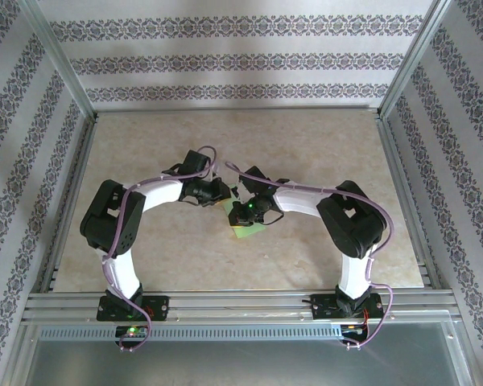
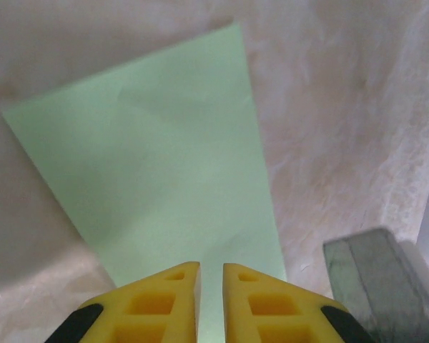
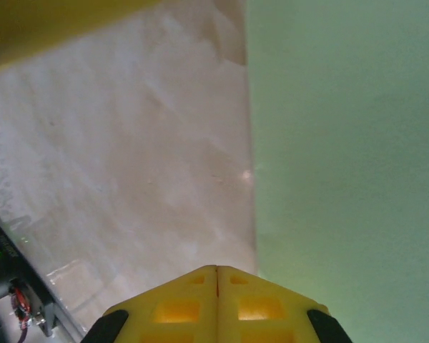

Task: Fold a paper plane with a square sheet of paper (pick it up from the middle)
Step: First fold in half a square sheet of paper at the center of the table.

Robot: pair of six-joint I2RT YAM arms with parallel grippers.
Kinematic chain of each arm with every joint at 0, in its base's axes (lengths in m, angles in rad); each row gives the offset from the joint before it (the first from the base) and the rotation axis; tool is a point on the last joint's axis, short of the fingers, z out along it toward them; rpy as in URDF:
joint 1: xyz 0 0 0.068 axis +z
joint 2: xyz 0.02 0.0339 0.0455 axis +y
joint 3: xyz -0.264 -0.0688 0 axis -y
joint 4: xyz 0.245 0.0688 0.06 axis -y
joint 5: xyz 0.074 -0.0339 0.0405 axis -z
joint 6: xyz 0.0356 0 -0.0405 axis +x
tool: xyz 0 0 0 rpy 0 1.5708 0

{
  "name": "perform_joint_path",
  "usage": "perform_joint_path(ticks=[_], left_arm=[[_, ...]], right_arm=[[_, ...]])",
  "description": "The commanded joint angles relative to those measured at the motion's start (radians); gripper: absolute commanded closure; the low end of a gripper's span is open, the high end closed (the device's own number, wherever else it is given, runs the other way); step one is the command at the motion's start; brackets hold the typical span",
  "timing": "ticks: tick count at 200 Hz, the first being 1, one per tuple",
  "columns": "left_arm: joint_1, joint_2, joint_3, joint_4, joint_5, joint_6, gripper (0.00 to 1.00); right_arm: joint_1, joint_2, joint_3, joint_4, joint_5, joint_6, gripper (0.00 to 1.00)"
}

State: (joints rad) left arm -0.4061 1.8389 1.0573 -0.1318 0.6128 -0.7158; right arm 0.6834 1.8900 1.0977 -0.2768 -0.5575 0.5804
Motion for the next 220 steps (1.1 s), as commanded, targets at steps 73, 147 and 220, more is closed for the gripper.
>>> perform_joint_path(ticks=[73,147,220], left_arm=[[-0.01,0.072,0.013,-0.042,-0.081,0.04,0.85],[0.077,0.148,0.109,-0.132,-0.138,0.137,0.85],[0.19,0.21,0.268,-0.219,-0.168,0.22,0.84]], right_arm=[[0.008,0.061,-0.004,-0.065,0.062,0.005,0.95],[0.009,0.058,-0.057,-0.056,0.077,0.012,0.95],[0.015,0.037,-0.063,-0.02,0.056,0.038,0.95]])
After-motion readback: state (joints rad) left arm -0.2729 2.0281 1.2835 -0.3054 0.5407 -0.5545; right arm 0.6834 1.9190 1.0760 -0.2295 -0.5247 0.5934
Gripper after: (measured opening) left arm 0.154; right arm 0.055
